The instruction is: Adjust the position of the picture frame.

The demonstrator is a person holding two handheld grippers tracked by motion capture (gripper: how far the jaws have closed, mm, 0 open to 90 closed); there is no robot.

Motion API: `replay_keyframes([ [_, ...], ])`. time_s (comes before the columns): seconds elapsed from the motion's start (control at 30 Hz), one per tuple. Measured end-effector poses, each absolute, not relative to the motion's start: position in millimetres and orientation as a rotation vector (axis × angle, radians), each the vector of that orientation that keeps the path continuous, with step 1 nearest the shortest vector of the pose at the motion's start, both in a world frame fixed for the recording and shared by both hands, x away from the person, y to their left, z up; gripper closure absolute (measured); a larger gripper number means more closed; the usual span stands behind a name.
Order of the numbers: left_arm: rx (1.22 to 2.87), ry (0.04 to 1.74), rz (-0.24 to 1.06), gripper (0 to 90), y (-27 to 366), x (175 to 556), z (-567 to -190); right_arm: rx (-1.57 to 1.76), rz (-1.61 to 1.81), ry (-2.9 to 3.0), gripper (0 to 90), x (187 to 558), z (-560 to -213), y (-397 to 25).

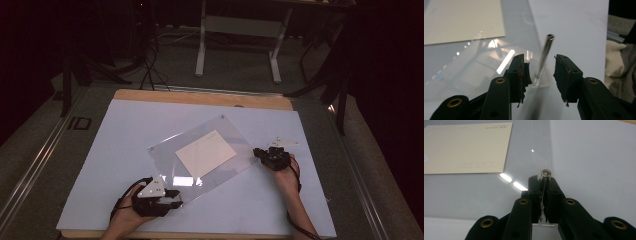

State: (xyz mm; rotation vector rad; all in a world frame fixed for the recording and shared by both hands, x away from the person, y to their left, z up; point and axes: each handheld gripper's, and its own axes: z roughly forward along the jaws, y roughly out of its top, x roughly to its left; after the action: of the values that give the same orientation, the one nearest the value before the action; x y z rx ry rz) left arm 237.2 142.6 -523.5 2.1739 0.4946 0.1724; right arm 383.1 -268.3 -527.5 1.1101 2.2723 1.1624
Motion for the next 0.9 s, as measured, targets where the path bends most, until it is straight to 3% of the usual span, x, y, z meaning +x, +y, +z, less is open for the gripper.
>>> replay_keyframes([
  [0.3, 2.2, 0.485, 0.169, 81.9, 126.0, 246.1, -530.6, 1.112, 1.157, 2.272, 84.7, 383.6, -527.1, -267.8],
  [0.5, 2.203, 0.471, 0.221, 83.9, 123.8, 242.8, -530.9, 1.111, 1.153, 2.271, 84.8, 384.1, -526.8, -267.5],
  [0.73, 2.291, 0.393, 0.475, 82.5, 112.5, 233.3, -520.5, 1.124, 1.135, 2.239, 85.4, 393.5, -525.7, -261.8],
  [0.9, 2.233, 0.458, 0.476, 82.4, 127.4, 234.7, -512.9, 1.113, 1.161, 2.249, 85.5, 403.6, -520.8, -248.5],
])
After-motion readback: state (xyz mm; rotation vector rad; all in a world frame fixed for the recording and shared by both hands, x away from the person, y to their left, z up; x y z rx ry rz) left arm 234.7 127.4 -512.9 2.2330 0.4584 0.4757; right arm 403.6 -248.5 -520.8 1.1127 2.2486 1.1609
